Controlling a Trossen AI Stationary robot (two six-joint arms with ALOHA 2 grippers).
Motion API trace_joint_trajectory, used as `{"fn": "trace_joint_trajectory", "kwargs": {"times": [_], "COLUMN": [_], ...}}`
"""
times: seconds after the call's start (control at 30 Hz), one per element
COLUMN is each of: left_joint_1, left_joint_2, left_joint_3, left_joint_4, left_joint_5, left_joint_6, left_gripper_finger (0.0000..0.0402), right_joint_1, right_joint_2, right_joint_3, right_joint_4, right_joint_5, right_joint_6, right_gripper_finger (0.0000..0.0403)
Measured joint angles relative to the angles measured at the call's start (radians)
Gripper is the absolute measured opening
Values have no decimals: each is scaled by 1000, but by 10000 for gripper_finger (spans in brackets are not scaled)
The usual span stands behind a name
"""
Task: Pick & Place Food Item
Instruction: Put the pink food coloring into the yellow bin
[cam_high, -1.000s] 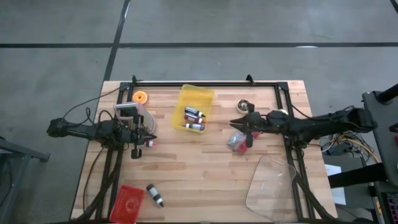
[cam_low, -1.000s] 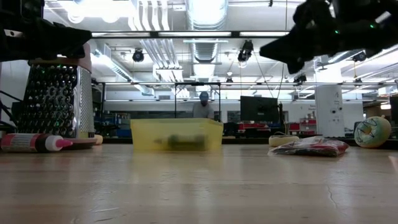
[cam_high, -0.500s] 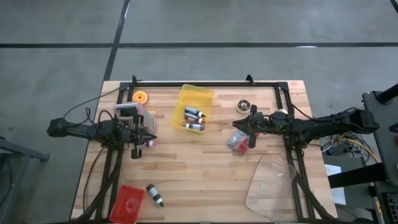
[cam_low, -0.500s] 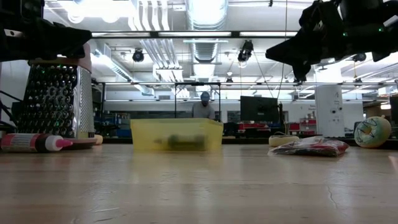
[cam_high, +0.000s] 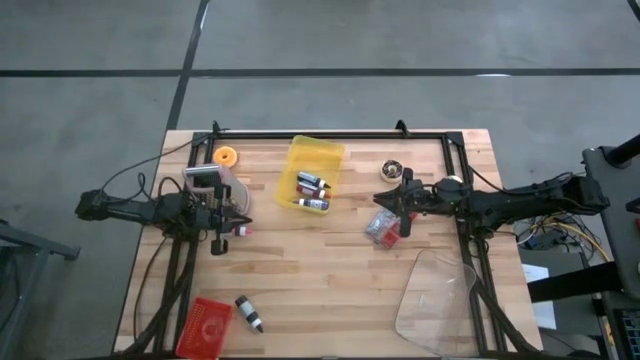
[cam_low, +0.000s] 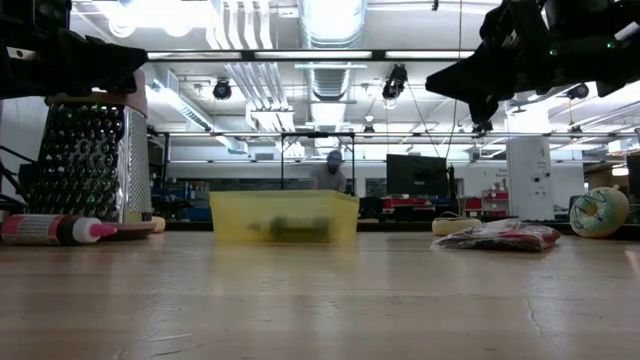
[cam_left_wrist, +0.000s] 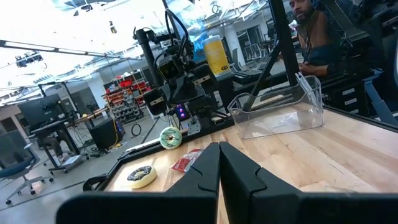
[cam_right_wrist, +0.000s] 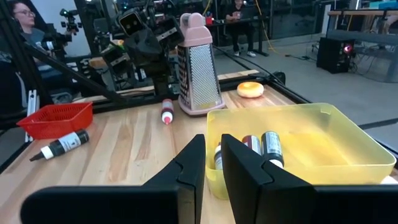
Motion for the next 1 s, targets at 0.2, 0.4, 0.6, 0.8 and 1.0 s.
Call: {"fn": "trace_joint_trajectory", "kwargs": {"times": [0.2,0.4,0.6,0.8,1.0], "left_joint_1": [0,1,1,1,1], "left_joint_2": [0,-2,-2,-2,41], "left_joint_3": [0,0,0,0,89], "left_joint_4": [-2,22,-2,10,-124], "left_joint_5": [-11,-18,-27,-124,-161], "left_joint_6": [1,11,11,-71,-155], "left_gripper_finger": [13,13,13,13,13], "right_joint_1": [0,0,0,0,0], "right_joint_2": [0,0,0,0,0], "right_joint_3": [0,0,0,0,0], "right_joint_4": [0,0,0,0,0], "right_joint_5": [0,0,0,1,1], "right_joint_6": [-1,0,0,0,0], "right_gripper_finger": [47,47,47,47,47]}}
